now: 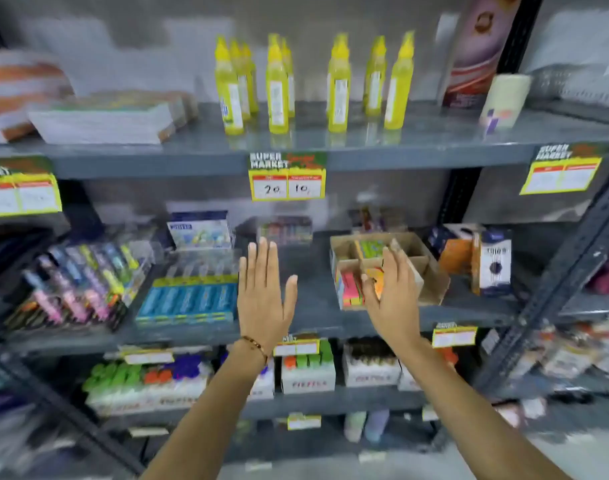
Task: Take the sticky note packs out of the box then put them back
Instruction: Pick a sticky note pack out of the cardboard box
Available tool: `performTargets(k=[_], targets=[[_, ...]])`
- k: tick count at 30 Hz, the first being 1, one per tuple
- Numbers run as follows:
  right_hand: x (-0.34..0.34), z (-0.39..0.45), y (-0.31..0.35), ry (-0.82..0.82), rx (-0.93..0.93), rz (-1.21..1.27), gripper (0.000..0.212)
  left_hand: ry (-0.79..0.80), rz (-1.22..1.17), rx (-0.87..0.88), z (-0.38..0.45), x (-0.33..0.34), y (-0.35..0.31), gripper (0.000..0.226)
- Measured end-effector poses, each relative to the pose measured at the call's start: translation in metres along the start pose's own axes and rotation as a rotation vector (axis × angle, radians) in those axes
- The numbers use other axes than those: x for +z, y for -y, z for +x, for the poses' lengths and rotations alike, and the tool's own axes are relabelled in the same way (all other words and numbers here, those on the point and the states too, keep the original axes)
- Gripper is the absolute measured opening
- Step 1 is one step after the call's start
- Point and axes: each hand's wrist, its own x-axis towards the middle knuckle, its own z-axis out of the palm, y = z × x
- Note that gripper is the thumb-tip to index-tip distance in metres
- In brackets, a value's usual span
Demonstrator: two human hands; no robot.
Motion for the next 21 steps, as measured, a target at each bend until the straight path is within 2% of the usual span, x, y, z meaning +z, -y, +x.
performTargets(k=[5,9,17,21], targets=[[0.028,-0.001,-0.04,0.161,0.186,-0.008,0.064,0.143,0.061,-0.118,-0.016,0.02,0.047,0.062],[0.044,0.002,-0.065,0.191,0.317,0.002,0.077,0.257,0.112,-0.173,-0.025,0.034,0.089,0.065],[0.075,0.005,-0.085,0.245,0.37,-0.003,0.087,0.425,0.152,-0.275,-0.03,0.062,0.149,0.069],[0.083,0.009,-0.087,0.251,0.433,-0.014,0.086,0.441,0.167,-0.258,-0.032,0.069,0.159,0.066]])
